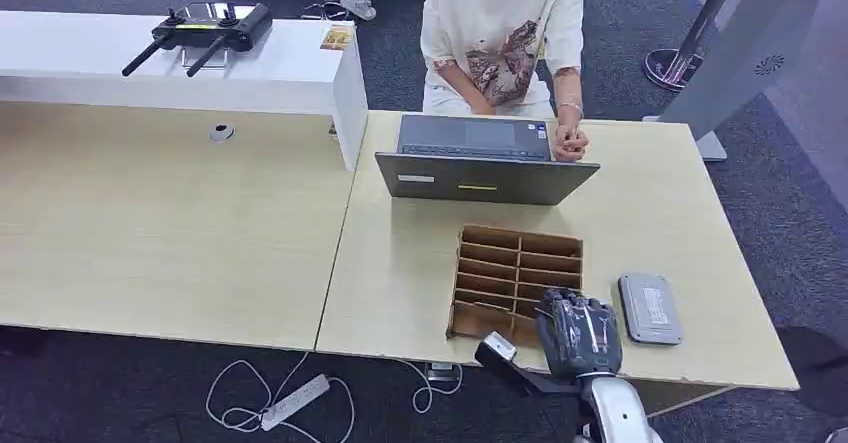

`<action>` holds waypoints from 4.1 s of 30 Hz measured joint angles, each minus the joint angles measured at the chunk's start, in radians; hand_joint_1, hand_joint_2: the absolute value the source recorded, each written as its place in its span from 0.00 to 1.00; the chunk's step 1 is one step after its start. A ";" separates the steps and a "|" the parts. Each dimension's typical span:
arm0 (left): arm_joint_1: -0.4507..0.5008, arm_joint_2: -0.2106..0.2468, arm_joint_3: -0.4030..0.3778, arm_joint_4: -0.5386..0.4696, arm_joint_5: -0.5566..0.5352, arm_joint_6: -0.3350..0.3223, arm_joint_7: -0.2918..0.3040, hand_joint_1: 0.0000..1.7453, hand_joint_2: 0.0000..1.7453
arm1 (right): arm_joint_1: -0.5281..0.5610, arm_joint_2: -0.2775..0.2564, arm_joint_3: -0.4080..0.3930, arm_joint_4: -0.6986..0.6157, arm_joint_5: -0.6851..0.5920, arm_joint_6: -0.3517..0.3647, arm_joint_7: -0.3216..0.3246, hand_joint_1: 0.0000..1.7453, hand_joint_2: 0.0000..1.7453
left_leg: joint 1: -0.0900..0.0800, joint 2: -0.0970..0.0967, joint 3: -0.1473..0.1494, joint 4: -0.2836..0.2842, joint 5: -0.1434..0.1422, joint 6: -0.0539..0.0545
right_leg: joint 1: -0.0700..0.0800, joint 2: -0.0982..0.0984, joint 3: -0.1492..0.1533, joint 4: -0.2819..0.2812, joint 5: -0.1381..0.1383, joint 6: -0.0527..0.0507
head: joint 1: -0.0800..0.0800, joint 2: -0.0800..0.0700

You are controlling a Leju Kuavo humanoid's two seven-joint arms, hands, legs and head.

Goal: Pass the card to the sensor for recognition and then transmit it.

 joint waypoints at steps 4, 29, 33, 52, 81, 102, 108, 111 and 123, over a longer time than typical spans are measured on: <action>0.000 -0.002 0.000 0.000 0.000 -0.001 0.000 0.00 1.00 | 0.007 0.003 -0.003 -0.010 0.013 -0.006 -0.007 0.98 1.00 | 0.000 0.000 0.000 0.000 0.000 0.000 | 0.000 0.000 0.000 0.000 0.000 0.000 | 0.000 0.000; 0.000 -0.014 -0.001 0.000 -0.006 -0.004 -0.003 0.00 1.00 | 0.047 0.027 -0.040 -0.071 0.049 -0.039 -0.025 1.00 1.00 | 0.000 0.000 0.000 0.000 0.000 0.000 | 0.000 0.000 0.000 0.000 0.000 0.000 | 0.000 0.000; 0.000 -0.014 -0.001 0.000 -0.007 -0.004 -0.003 0.00 1.00 | 0.054 0.029 -0.047 -0.077 0.052 -0.057 -0.033 1.00 1.00 | 0.000 0.000 0.000 0.000 0.000 0.000 | 0.000 0.000 0.000 0.000 0.000 0.000 | 0.000 0.000; 0.000 -0.014 -0.003 0.000 -0.018 -0.006 -0.014 0.00 1.00 | 0.073 0.040 -0.077 -0.131 0.031 -0.202 -0.119 1.00 1.00 | 0.000 0.000 0.000 0.000 0.000 0.000 | 0.000 0.000 0.000 0.000 0.000 0.000 | 0.000 0.000; 0.000 -0.018 -0.008 0.000 -0.030 -0.004 -0.013 0.00 1.00 | 0.090 0.040 -0.086 -0.160 -0.063 -0.386 -0.278 1.00 1.00 | 0.000 0.000 0.000 0.000 0.000 0.000 | 0.000 0.000 0.000 0.000 0.000 0.000 | 0.000 0.000; 0.000 -0.019 -0.019 0.000 -0.030 -0.003 -0.004 0.00 1.00 | 0.038 0.040 -0.025 -0.191 0.003 -0.487 -0.311 1.00 1.00 | 0.000 0.000 0.000 0.000 0.000 0.000 | 0.000 0.000 0.000 0.000 0.000 0.000 | 0.000 0.000; 0.000 -0.019 -0.019 0.000 -0.032 -0.004 -0.011 0.00 1.00 | 0.006 0.038 -0.011 -0.197 0.025 -0.508 -0.313 1.00 1.00 | 0.000 0.001 0.000 0.000 0.000 0.000 | 0.000 0.000 0.000 0.000 0.000 0.000 | 0.000 0.000; 0.000 -0.019 -0.021 0.000 -0.036 -0.007 -0.013 0.00 1.00 | -0.014 0.035 -0.006 -0.197 0.040 -0.519 -0.312 1.00 1.00 | 0.000 0.001 0.000 0.000 0.000 0.000 | 0.000 0.000 0.000 0.000 0.000 0.000 | 0.000 0.000; -0.002 -0.019 -0.025 0.000 -0.043 -0.007 -0.019 0.00 1.00 | -0.159 0.020 0.040 -0.184 0.065 -0.519 -0.310 1.00 1.00 | 0.000 0.001 0.000 0.000 0.000 0.000 | 0.000 0.001 0.000 0.000 0.001 0.000 | 0.000 0.000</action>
